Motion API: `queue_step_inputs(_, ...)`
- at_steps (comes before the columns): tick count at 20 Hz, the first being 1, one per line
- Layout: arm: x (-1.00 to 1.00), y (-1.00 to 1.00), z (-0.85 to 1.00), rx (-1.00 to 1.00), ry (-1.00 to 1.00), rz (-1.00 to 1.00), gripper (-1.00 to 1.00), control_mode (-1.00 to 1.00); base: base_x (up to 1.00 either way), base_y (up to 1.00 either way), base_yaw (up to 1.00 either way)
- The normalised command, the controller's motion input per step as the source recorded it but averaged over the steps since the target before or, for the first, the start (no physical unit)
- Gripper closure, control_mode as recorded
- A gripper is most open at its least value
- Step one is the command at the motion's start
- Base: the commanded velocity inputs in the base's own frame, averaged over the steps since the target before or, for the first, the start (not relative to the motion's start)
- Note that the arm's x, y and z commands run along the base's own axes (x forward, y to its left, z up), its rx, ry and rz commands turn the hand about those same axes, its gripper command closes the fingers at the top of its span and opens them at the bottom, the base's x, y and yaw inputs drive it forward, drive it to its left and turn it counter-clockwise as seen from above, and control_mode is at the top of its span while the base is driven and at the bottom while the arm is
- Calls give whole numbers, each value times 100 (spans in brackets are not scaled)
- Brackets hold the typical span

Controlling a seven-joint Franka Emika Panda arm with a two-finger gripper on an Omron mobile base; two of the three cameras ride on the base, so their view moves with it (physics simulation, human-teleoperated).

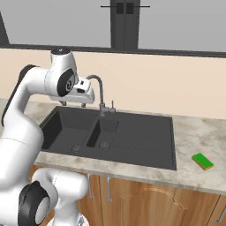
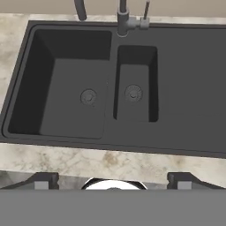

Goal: Soak the sponge with water for a few seconds and then drop it inside the sink.

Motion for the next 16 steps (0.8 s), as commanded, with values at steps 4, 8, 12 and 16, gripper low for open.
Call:
queue_step_inputs(4,-12,-1,0,0,-9,4,-100,-100,0,0,0)
queue_step_inputs(8,-1,-13,4,0,-15,6,-100,-100,0,0,0)
queue_step_inputs(12,-14,-21,6,0,-17,5,-100,-100,0,0,0)
queue_step_inputs(16,-16,-34,11,0,-11,3,-100,-100,0,0,0)
